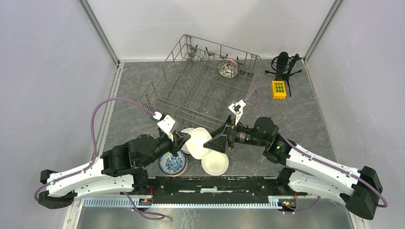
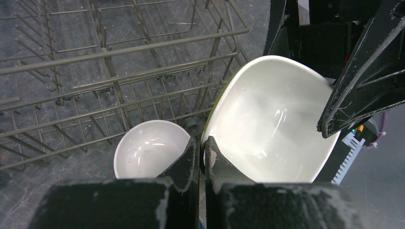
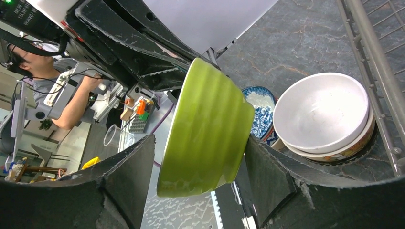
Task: Load the bowls into the dish rack
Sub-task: Pick up the bowl from the center of the board, then place the bowl in the dish rack.
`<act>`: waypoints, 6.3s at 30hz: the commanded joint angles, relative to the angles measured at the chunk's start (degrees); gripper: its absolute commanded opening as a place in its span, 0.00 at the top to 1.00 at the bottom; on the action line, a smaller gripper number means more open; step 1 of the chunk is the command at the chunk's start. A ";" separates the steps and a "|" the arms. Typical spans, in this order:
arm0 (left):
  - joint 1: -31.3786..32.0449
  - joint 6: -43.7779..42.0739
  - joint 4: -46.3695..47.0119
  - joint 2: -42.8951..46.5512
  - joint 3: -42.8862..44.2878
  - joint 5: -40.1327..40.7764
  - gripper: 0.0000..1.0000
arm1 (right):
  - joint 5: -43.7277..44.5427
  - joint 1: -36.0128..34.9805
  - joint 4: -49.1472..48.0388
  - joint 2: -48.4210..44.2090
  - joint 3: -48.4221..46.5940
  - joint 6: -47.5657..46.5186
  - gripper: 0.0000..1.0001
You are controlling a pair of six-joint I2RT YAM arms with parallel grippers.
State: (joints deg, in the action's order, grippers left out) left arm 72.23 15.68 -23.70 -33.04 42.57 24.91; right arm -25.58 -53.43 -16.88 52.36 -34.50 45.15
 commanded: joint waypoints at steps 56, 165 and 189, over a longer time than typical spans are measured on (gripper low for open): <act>-0.04 -1.46 -2.92 -1.24 4.89 3.92 0.48 | 1.48 -0.45 -3.91 -2.70 -1.27 -0.72 1.00; -0.06 -7.18 -10.71 1.98 10.09 4.09 0.00 | 18.62 21.26 23.65 22.88 -42.84 -44.68 1.00; -0.12 -6.72 -14.39 -3.78 8.23 6.34 0.00 | 10.02 30.91 28.79 48.18 -59.75 -71.93 1.00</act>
State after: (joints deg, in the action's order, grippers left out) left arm 72.34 11.46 -37.69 -36.56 50.76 28.69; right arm -12.29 -23.05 11.73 99.09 -90.50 -19.27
